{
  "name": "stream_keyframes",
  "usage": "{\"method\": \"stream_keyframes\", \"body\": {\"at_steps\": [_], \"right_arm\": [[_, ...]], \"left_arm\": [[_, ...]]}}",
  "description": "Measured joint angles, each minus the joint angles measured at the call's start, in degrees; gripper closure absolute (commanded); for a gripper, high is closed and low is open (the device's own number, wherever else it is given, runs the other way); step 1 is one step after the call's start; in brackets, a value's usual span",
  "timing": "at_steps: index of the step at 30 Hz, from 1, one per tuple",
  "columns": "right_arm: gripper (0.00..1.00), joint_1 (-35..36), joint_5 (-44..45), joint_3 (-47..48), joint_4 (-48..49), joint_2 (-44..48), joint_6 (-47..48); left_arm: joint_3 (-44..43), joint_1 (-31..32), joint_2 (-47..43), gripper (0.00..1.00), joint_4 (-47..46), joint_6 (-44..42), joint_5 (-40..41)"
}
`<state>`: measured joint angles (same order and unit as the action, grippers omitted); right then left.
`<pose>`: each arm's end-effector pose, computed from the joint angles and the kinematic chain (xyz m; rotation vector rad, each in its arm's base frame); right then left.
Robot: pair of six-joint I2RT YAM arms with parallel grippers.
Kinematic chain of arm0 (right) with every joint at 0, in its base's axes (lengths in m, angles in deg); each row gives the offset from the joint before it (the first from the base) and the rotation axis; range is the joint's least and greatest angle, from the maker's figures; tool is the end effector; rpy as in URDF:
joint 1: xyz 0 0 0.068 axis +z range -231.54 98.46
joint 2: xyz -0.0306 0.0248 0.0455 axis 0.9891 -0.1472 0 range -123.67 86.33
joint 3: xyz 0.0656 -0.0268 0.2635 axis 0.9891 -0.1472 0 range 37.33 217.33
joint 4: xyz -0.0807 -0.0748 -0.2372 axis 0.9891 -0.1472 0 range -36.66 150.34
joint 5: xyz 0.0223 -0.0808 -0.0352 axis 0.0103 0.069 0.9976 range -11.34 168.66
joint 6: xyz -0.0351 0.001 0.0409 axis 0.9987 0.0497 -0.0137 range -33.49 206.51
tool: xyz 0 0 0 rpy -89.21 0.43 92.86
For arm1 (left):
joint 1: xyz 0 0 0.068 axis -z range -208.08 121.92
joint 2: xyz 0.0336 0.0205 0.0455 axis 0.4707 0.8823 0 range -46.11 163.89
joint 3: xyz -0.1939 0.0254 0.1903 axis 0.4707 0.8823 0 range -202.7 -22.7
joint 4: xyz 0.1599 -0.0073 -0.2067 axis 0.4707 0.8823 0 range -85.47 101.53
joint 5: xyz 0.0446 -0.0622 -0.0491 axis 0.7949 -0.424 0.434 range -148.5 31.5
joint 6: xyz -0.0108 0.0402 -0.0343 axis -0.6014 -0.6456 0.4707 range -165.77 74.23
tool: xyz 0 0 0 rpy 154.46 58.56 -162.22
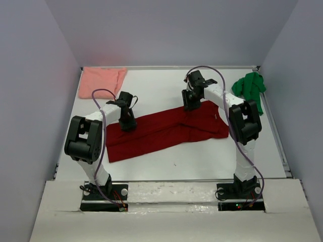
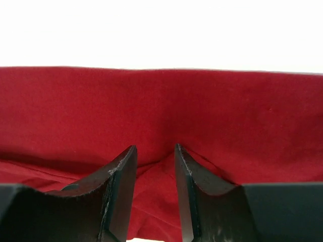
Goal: Fold and stack the t-shirts
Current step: Fold the tshirt
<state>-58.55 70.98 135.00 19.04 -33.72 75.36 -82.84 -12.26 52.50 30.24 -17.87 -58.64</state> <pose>0.4125 0.1801 0.2063 -0.3228 2.6997 0.3609 0.3237 -0.0918 0.1705 -0.2849 2.6995 -0.2347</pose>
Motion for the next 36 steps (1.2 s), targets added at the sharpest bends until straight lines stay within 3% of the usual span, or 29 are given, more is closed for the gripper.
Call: {"method": "stream_keyframes", "body": {"at_steps": [24, 36], "right_arm": [[0.57, 0.7, 4.5, -3.1, 0.0, 0.3, -0.6], [0.60, 1.5, 5.2, -20.8, 1.6, 12.9, -5.2]], "left_arm": [[0.0, 0.3, 0.0, 0.59, -0.2, -0.4, -0.3], [0.0, 0.3, 0.0, 0.59, -0.2, -0.6, -0.5]]}}
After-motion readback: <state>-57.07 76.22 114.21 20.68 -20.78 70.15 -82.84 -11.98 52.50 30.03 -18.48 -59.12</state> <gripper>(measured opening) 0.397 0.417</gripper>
